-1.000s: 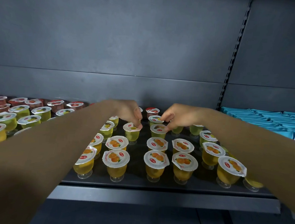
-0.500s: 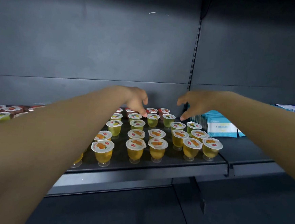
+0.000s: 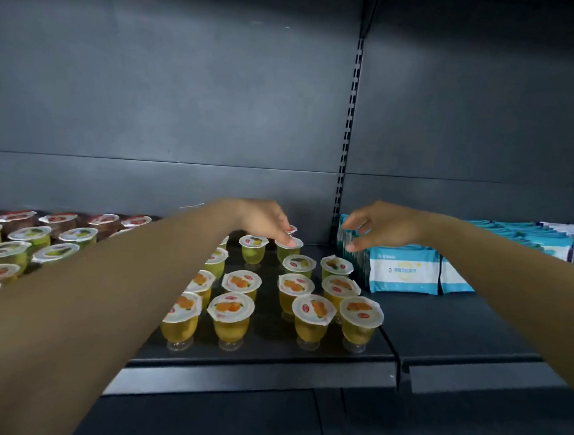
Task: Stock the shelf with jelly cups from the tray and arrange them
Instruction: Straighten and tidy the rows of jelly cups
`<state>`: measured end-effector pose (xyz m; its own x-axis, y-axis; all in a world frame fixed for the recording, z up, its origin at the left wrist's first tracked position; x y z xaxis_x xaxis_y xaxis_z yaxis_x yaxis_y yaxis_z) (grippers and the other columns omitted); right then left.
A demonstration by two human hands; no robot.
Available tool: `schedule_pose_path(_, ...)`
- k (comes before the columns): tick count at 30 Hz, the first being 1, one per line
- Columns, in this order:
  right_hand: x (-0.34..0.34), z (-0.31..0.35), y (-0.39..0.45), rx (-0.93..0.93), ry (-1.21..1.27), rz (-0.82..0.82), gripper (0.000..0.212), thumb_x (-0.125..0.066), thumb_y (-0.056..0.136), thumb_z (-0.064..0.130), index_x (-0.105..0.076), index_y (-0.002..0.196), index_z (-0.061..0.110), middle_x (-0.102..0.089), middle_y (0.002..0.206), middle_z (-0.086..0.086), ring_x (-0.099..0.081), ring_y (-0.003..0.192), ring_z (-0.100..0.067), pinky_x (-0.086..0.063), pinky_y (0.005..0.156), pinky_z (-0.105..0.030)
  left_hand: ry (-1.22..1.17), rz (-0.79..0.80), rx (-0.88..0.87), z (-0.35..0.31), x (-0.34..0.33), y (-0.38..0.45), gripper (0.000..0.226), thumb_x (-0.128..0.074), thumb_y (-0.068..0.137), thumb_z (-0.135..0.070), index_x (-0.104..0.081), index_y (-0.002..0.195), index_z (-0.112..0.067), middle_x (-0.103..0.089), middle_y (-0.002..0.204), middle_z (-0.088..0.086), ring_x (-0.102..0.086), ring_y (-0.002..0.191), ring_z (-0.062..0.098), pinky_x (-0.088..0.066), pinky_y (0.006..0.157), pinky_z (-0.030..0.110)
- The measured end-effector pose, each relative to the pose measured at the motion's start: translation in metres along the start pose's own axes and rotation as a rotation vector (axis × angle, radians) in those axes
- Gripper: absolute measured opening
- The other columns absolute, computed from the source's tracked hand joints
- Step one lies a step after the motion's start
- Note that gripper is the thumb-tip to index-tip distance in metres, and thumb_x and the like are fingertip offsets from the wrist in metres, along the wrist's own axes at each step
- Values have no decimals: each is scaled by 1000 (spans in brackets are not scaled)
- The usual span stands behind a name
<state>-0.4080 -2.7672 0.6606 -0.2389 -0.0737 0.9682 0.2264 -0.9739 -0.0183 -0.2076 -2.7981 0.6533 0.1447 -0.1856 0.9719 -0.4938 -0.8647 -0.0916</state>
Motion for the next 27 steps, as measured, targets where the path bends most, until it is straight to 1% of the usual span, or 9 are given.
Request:
schedule_pose_path(2, -11, -18, 15, 30, 123, 48, 51, -72, 83, 29, -54, 131, 22, -54, 134, 7, -49, 123, -11, -38, 100, -26, -84, 19, 27, -2, -11, 16, 49, -55, 91, -43, -53, 132, -16, -49, 140, -1, -46, 126, 18, -37, 98, 28)
schedule_pose_path(3, -17, -24, 21, 47, 168, 83, 51, -72, 84, 23, -54, 132, 21, -54, 133, 7, -49, 122, -8, -41, 98, -23, -139, 27, 41, -2, -17, 23, 48, -57, 90, -42, -55, 131, -18, -49, 140, -2, -46, 126, 17, -38, 95, 26)
schedule_pose_path(6, -35, -35, 34, 105, 243, 187, 53, -69, 85, 11, -51, 135, 19, -52, 132, 11, -48, 119, -1, -44, 78, -8, -246, 45, 93, 0, -33, 35, 47, -63, 87, -37, -54, 131, -21, -48, 140, -2, -45, 127, 17, -38, 91, 23)
schedule_pose_path(9, -45, -40, 42, 153, 308, 248, 52, -68, 85, 5, -53, 133, 19, -54, 127, 15, -50, 112, 3, -45, 73, -4, -320, 57, 140, 3, -42, 38, 49, -66, 85, -32, -53, 132, -21, -48, 139, -2, -47, 125, 19, -41, 91, 23)
schedule_pose_path(11, -46, -39, 45, 188, 325, 263, 51, -68, 84, 3, -55, 131, 18, -57, 123, 15, -53, 107, 6, -46, 74, -3, -340, 68, 157, 4, -44, 38, 49, -67, 85, -28, -54, 131, -20, -50, 138, -1, -48, 125, 19, -42, 93, 24)
schedule_pose_path(14, -48, -37, 48, 227, 319, 266, 49, -68, 84, 2, -57, 129, 19, -60, 120, 15, -56, 106, 5, -48, 78, -6, -348, 89, 169, 4, -48, 38, 49, -68, 85, -26, -54, 131, -20, -52, 137, -1, -49, 125, 19, -43, 98, 28)
schedule_pose_path(19, -47, -34, 49, 265, 287, 257, 43, -68, 84, 4, -61, 124, 17, -63, 121, 9, -59, 104, 2, -48, 79, -6, -322, 81, 174, 3, -51, 39, 51, -69, 83, -31, -53, 132, -24, -53, 136, -1, -51, 123, 20, -44, 97, 29)
schedule_pose_path(23, -47, -30, 50, 276, 220, 227, 39, -68, 85, 9, -63, 123, 17, -65, 121, 7, -59, 110, -4, -49, 92, -18, -271, 63, 165, 0, -51, 40, 50, -69, 83, -32, -54, 131, -24, -53, 135, -2, -53, 121, 19, -44, 92, 27)
schedule_pose_path(27, -48, -29, 51, 275, 205, 218, 38, -68, 86, 10, -64, 123, 16, -65, 120, 5, -60, 110, -7, -47, 98, -25, -232, 57, 159, -1, -50, 41, 49, -68, 84, -33, -55, 130, -24, -53, 136, -2, -53, 120, 19, -44, 92, 28)
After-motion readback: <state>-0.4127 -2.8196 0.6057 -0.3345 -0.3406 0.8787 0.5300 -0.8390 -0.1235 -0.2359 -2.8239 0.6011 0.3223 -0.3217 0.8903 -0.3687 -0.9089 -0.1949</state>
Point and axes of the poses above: each hand's wrist, its own y-axis towards the middle knuckle, its own x-axis out of the back of the hand, z = x × y, the point moved 4 cm from there along y, towards the middle knuckle
